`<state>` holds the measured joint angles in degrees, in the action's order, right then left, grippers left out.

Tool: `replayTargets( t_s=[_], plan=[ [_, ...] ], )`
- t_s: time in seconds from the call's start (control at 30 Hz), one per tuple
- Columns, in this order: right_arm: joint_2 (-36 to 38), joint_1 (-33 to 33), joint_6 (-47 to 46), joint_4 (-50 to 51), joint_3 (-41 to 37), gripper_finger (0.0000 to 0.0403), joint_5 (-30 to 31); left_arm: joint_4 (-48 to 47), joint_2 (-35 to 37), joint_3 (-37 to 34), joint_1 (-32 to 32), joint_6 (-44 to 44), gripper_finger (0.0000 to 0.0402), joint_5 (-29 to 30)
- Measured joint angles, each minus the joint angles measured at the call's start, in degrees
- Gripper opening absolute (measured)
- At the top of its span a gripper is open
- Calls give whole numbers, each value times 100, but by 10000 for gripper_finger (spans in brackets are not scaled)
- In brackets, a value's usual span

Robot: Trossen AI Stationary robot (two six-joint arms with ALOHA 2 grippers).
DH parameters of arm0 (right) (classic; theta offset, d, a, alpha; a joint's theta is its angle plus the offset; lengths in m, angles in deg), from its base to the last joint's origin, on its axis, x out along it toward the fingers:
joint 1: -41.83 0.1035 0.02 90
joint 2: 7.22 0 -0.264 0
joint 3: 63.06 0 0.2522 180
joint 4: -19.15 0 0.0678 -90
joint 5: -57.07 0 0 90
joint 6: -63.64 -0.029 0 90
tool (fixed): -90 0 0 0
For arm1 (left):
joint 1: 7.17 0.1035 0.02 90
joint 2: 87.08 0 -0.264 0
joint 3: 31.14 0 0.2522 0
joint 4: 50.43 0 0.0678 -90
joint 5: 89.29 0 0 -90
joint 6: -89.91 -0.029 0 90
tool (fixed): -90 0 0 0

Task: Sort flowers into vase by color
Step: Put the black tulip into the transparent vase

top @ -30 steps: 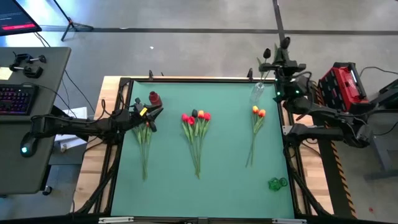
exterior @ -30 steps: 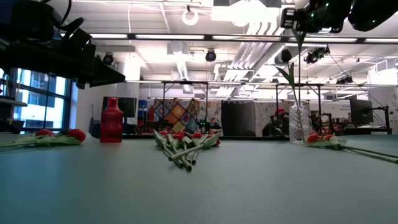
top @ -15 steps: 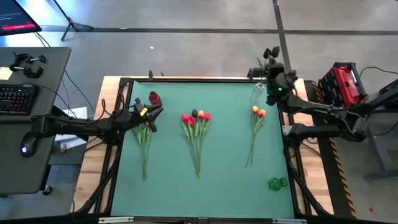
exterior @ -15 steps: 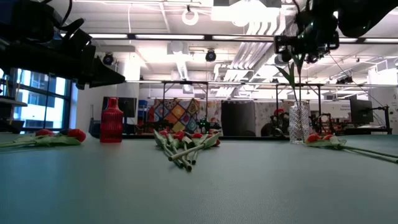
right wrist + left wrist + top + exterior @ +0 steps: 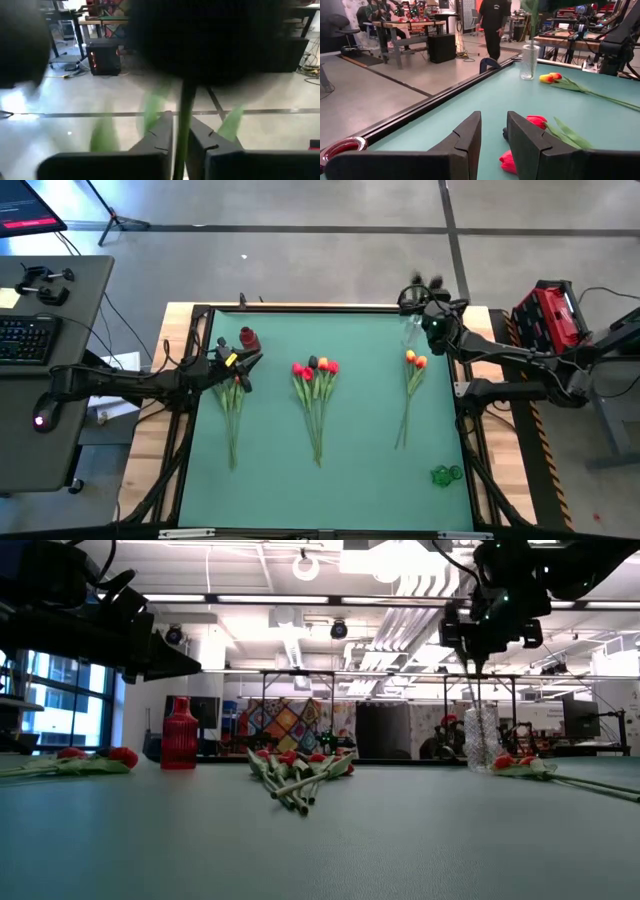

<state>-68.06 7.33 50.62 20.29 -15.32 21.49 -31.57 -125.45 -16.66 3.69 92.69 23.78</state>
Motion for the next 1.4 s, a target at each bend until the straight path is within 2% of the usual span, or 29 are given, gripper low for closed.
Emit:
replayTargets(
  t_s=[0.23, 0.4, 0.77, 0.97, 1.1, 1.2, 1.3, 1.4],
  plan=[
    [15, -85, 444, -368, 57, 118, 110, 0, 0, 1, 0, 11, 80, 0],
    [15, -83, 590, -547, 57, 151, 37, 4, 0, 2, 0, 9, 80, 2],
    [496, 219, 1193, -1295, 57, 165, 2, -15, 2, 2, 0, 2, 80, 1],
    [903, 616, 1239, -1230, 57, 165, -259, -20, 2, 1, 0, 2, 80, 2],
    [1047, 929, 1677, -1231, 57, 165, -296, -26, 2, 2, 0, 2, 80, 2],
    [1154, 1188, 2072, -1245, 57, 165, -638, -26, 0, 2, 0, 11, 80, 0],
    [1245, 1453, 2254, -1229, 57, 165, -1405, -26, 2, 2, -2, 51, 80, 0],
    [1245, 1687, 1886, -843, 61, 165, -2289, -26, 1, 2, -1, 140, 80, -76]
  ],
)
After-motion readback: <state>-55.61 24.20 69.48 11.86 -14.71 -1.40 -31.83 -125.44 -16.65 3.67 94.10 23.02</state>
